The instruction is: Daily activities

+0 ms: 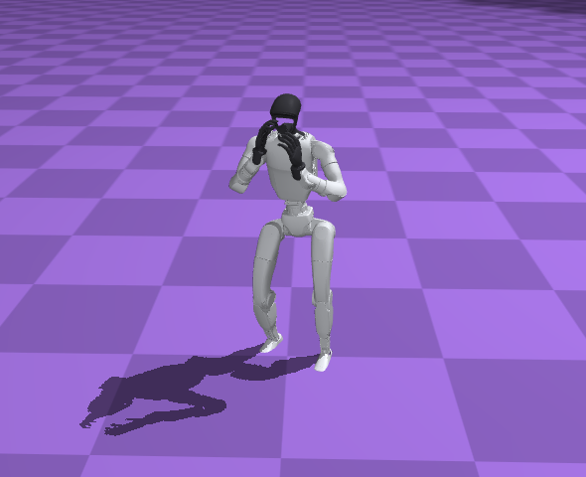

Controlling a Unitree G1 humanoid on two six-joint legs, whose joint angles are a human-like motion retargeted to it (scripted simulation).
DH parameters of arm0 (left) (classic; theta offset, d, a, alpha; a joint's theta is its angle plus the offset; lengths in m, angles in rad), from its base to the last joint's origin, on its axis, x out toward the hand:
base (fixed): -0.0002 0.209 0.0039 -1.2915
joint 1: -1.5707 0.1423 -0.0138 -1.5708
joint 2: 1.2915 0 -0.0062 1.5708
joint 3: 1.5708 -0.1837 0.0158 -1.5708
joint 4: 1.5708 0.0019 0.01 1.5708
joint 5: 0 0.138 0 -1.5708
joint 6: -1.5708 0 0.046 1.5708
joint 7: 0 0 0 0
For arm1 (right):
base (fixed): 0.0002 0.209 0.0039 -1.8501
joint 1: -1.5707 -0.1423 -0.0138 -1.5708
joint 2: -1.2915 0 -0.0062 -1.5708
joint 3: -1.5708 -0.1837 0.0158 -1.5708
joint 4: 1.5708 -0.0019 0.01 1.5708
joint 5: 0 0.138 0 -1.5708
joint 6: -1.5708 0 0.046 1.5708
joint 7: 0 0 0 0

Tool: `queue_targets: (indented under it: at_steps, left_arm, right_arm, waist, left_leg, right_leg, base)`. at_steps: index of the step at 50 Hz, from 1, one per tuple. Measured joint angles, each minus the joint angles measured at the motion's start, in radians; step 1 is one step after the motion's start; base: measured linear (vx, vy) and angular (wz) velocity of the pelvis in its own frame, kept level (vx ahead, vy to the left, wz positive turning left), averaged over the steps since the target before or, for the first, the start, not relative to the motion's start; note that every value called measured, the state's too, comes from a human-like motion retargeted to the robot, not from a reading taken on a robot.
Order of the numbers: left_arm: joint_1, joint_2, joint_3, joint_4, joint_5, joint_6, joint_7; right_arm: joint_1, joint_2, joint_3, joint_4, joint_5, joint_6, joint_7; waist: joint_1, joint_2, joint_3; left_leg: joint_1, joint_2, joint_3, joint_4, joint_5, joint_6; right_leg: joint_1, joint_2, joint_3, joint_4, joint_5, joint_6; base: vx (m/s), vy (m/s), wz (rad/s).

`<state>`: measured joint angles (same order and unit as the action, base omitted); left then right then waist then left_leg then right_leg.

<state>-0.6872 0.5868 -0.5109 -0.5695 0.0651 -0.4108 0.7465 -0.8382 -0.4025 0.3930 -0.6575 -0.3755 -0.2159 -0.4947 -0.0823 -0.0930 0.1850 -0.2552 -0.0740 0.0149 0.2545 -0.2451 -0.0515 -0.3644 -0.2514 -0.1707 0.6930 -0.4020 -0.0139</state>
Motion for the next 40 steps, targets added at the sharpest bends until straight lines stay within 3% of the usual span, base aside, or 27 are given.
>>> queue_targets:
  at_steps: [6, 10, 12, 18, 26, 30, 40]
  left_arm:
    - [0.019, -0.013, 0.013, 0.008, -0.019, -0.009, -0.017]
    - [0.042, -0.006, -0.019, 0.026, -0.085, -0.016, -0.109]
    - [0.080, 0.002, -0.024, 0.036, -0.190, -0.016, -0.251]
    - [0.238, 0.036, -0.083, 0.026, -0.391, 0.050, -0.618]
    - [0.286, 0.041, -0.308, 0.040, -0.529, 0.222, -1.025]
    - [0.258, 0.016, -0.405, 0.060, -0.537, 0.273, -1.143]
    - [0.217, -0.059, -0.492, 0.099, -0.546, 0.316, -1.272]
  right_arm:
    - [0.014, -0.002, -0.009, 0.023, -0.028, 0.000, -0.016]
    - [0.041, -0.012, 0.005, 0.060, 0.010, -0.012, 0.038]
    - [0.065, -0.016, 0.008, 0.077, 0.079, -0.031, 0.120]
    - [0.222, -0.016, 0.039, 0.079, 0.229, -0.040, 0.344]
    - [0.333, -0.012, 0.259, 0.183, 0.461, 0.074, 0.739]
    - [0.318, -0.009, 0.381, 0.249, 0.534, 0.127, 0.903]
    - [0.269, 0.047, 0.557, 0.326, 0.653, 0.144, 1.062]
  waist:
    - [-0.013, 0.018, 0.000]
    - [-0.017, 0.039, -0.015]
    - [-0.008, 0.074, -0.025]
    - [-0.013, 0.100, -0.078]
    - [-0.009, 0.098, -0.107]
    - [-0.007, 0.096, -0.095]
    - [-0.009, 0.090, -0.056]
  left_leg:
    - [-0.006, 0.010, -0.018, 0.022, -0.010, -0.015]
    - [0.001, 0.016, -0.028, 0.019, -0.011, -0.023]
    - [0.033, 0.053, -0.031, -0.034, 0.003, -0.032]
    - [0.064, 0.064, -0.047, -0.092, 0.018, -0.035]
    - [0.083, 0.043, -0.060, -0.151, 0.040, -0.041]
    - [0.090, 0.035, -0.065, -0.194, 0.064, -0.053]
    - [0.099, 0.019, -0.088, -0.272, 0.118, -0.076]
  right_leg:
    - [0.017, 0.009, -0.019, 0.003, 0.001, -0.013]
    - [0.035, 0.017, -0.027, -0.008, 0.008, -0.019]
    - [0.073, 0.063, -0.036, -0.080, 0.041, -0.025]
    - [0.110, 0.084, -0.039, -0.138, 0.074, -0.021]
    - [0.107, 0.065, -0.039, -0.124, 0.090, -0.026]
    - [0.090, 0.054, -0.043, -0.101, 0.096, -0.036]
    - [0.056, 0.032, -0.050, -0.052, 0.109, -0.063]
  base:
    - [0.00, -0.02, 0.22]
    - [0.01, 0.01, 0.15]
    - [0.00, 0.00, 0.00]
    - [0.02, 0.05, 0.11]
    - [0.00, 0.05, 0.24]
    - [-0.02, 0.03, 0.26]
    - [-0.02, 0.02, 0.26]
